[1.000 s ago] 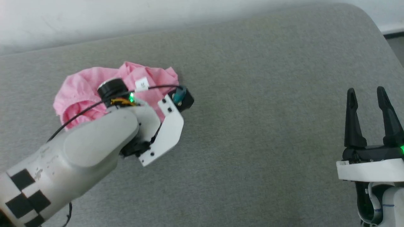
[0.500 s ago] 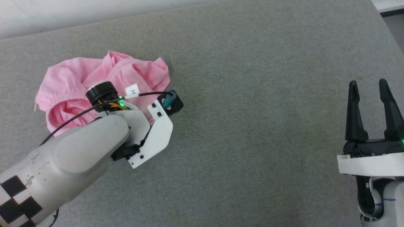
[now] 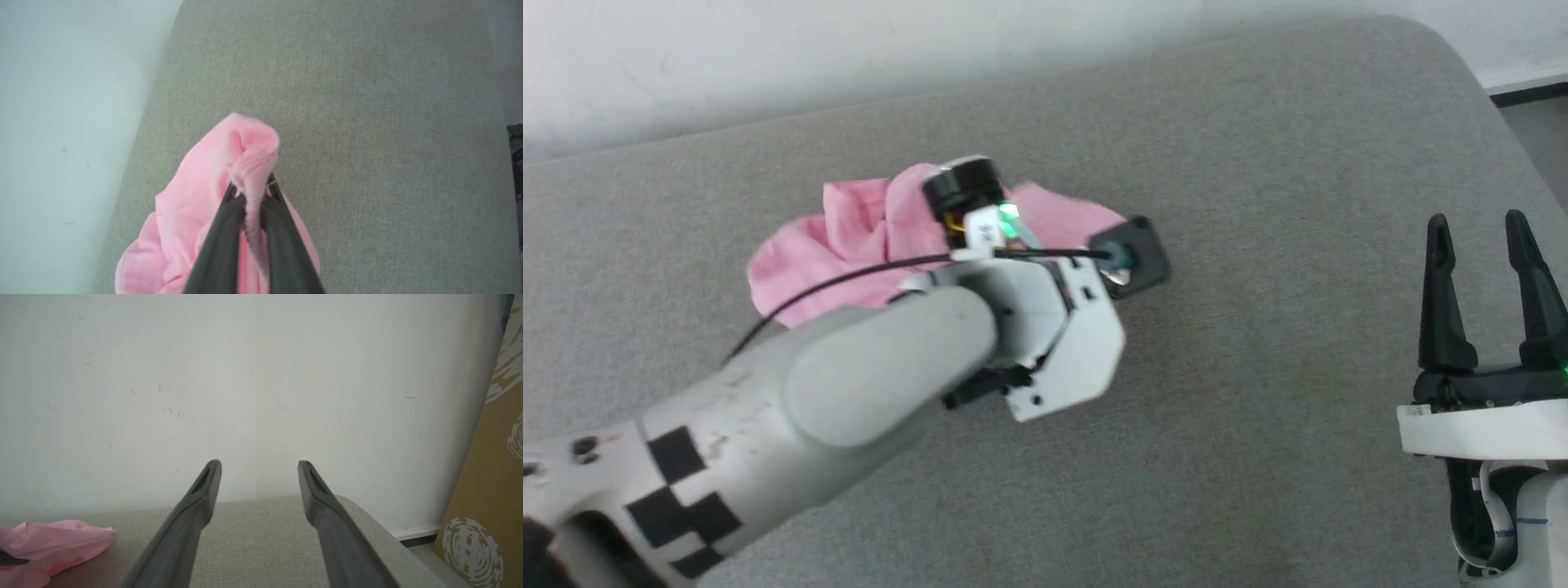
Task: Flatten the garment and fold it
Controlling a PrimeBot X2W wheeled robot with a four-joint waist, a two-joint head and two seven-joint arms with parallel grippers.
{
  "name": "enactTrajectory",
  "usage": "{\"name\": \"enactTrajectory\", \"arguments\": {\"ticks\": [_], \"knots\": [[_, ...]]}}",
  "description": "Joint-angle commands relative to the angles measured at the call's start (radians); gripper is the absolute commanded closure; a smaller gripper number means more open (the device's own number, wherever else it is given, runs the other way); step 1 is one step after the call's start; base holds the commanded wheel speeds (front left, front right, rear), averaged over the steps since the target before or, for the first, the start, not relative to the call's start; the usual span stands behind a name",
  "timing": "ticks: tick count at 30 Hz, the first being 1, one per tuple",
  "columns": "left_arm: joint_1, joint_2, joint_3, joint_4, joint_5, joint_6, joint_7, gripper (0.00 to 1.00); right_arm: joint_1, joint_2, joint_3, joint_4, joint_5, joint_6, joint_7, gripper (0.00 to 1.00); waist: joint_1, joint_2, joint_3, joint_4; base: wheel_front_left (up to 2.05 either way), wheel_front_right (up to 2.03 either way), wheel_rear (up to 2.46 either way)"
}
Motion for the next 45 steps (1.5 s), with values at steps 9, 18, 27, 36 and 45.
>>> {"name": "enactTrajectory", "arguments": {"ticks": [9, 18, 27, 36, 45], "knots": [[0.175, -0.228, -0.002, 0.197, 0.059, -0.006, -0.118, 1.0, 0.006, 0.002, -0.034, -0.002, 0.021, -0.002, -0.005, 0.0, 0.0002, 0.0, 0.031, -0.093, 0.0, 0.0, 0.0], [0.405, -0.34, -0.002, 0.264, 0.18, -0.006, -0.041, 1.0, -0.014, 0.002, -0.049, 0.008, 0.03, -0.002, -0.005, 0.0, 0.0002, 0.0, 0.076, -0.121, 0.0, 0.0, 0.0], [0.364, -0.337, -0.002, 0.297, 0.167, -0.006, -0.248, 0.0, 0.014, 0.002, -0.049, 0.011, -0.003, -0.002, -0.005, 0.0, 0.0002, 0.0, -0.014, -0.054, 0.0, 0.0, 0.0], [0.278, -0.3, 0.111, 0.337, 0.162, 0.092, -0.627, 0.0, 0.06, 0.002, -0.097, 0.004, -0.042, -0.002, -0.005, 0.0, 0.0002, 0.0, -0.111, 0.043, 0.0, 0.0, 0.0], [0.361, -0.172, 0.323, 0.179, 0.245, 0.389, -0.731, 0.0, 0.013, 0.002, -0.057, -0.017, -0.146, -0.002, -0.005, 0.0, 0.0002, 0.0, -0.131, 0.085, 0.0, 0.0, 0.0]]}}
